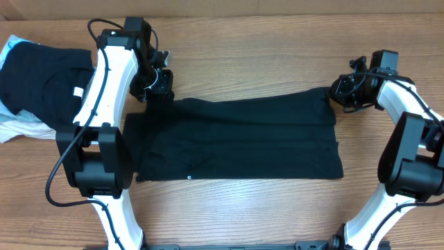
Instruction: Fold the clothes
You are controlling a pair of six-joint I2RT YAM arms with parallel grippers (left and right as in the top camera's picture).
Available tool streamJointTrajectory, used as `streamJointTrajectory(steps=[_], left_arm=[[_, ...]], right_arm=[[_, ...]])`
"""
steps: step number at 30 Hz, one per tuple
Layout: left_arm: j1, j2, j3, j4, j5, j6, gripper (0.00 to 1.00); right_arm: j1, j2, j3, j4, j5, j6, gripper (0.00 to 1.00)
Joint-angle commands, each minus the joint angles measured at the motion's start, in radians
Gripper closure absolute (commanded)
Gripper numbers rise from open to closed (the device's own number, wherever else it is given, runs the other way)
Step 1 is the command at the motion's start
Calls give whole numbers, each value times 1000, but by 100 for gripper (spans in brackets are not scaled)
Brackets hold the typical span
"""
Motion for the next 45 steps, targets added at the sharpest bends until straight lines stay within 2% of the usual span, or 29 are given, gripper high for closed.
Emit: streamJointTrajectory(steps=[1, 9, 20, 28, 45], left_arm=[[-7, -29, 21, 2, 13, -10, 96], [-6, -29, 26, 5, 5, -7, 96], [8, -29, 150, -69, 1, -6, 96], [7, -27, 150, 23, -82, 6, 96], [6, -18, 131, 119, -79, 6, 96]], right_arm=[[-2, -25, 20, -18, -19, -5, 94], [-5, -28, 64, -13, -137, -5, 96], [-11, -144, 312, -202, -137, -7, 96], [-10, -136, 310, -197, -63, -5, 94], [14, -59, 310, -196, -45, -5, 91]])
